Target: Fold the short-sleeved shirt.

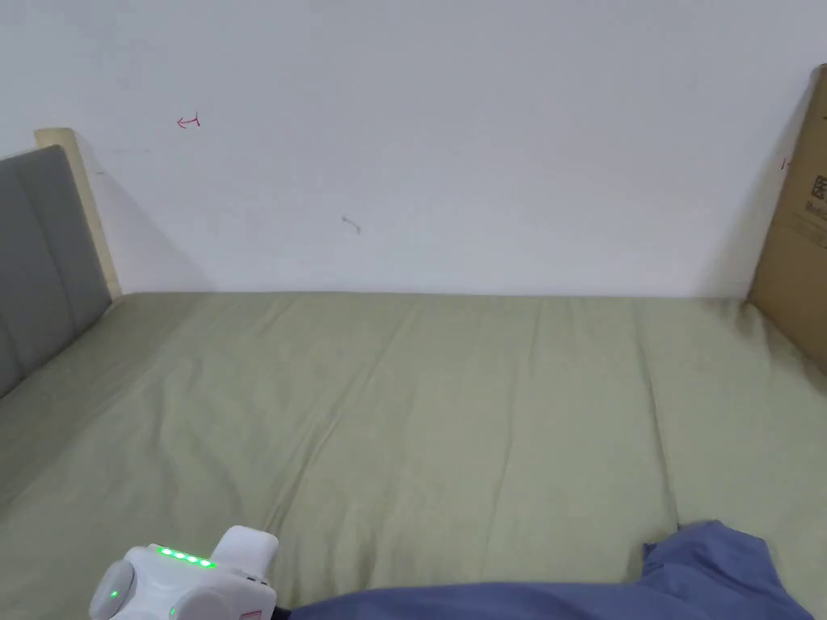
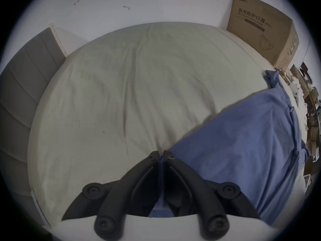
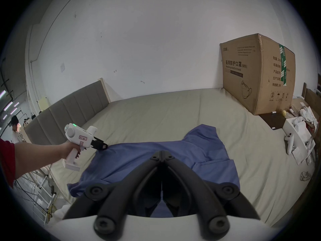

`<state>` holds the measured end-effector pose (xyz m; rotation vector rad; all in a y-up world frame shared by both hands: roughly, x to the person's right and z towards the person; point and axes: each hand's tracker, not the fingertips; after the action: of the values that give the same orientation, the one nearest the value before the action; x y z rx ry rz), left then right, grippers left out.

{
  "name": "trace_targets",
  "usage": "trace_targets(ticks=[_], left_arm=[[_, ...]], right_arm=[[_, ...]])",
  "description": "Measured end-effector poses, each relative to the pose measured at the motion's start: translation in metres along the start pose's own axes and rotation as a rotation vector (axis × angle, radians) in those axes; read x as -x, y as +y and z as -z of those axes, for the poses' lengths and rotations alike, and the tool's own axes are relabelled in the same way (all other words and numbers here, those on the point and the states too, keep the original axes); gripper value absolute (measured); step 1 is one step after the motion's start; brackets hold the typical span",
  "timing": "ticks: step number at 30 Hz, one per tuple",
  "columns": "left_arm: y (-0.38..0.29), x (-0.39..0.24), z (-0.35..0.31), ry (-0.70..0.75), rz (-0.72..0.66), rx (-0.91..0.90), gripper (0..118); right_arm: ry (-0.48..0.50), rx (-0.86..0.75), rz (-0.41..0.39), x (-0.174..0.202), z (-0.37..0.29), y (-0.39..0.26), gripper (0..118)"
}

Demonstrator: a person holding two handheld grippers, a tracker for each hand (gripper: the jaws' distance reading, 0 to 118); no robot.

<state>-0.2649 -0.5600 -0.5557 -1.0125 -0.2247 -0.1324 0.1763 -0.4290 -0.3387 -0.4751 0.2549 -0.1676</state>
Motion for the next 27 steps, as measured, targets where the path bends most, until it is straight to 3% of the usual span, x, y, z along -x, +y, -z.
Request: trace_targets(ticks=[2,5,8,9,10,11,12,13,18,20,22,25,27], left_arm=[[0.003,0.003,-0.013,-0.045,-0.029,-0.052,3],[0.009,0.005,-0.049,-0.037,-0.035,-0.157,3],[0.008,0.007,-0.085,-0.025,-0.018,-0.250,3],[0.007,0.008,-0.096,-0.022,-0.019,-0.263,3],[0.005,0.008,-0.108,-0.025,-0.020,-0.260,3],[0.012,0.006,-0.060,-0.023,-0.023,-0.270,3],[0.012,0.006,-0.060,-0.022,-0.027,-0.268,3],[0.014,0.010,-0.086,-0.021,-0.036,-0.268,3],[0.022,0.023,-0.083,-0.014,-0.067,-0.265,3],[0.023,0.026,-0.072,-0.003,-0.064,-0.249,3],[0.013,0.009,-0.084,-0.004,-0.070,-0.229,3],[0.024,0.023,-0.052,0.002,-0.100,-0.207,3],[0.042,0.029,-0.026,0.000,-0.127,-0.185,3]], right_arm=[[0.053,-0.019,0.022,-0.009,-0.003,0.014,0],[0.013,-0.025,0.084,-0.045,0.015,0.049,0],[-0.011,0.121,0.074,-0.092,0.064,0.081,1],[0.049,0.198,0.070,-0.108,0.086,0.086,20],[0.067,0.262,0.090,-0.121,0.106,0.091,72],[0.031,0.332,0.106,-0.133,0.128,0.091,109],[0.000,0.410,0.120,-0.145,0.150,0.089,117],[-0.034,0.460,0.132,-0.155,0.168,0.086,117],[-0.274,0.592,0.172,-0.215,0.238,0.062,117],[-0.320,0.649,0.174,-0.229,0.259,0.054,117],[-0.333,0.730,0.132,-0.231,0.277,0.045,117],[-0.411,0.786,-0.013,-0.228,0.299,0.035,116],[-0.398,0.790,-0.007,-0.221,0.305,0.027,116]])
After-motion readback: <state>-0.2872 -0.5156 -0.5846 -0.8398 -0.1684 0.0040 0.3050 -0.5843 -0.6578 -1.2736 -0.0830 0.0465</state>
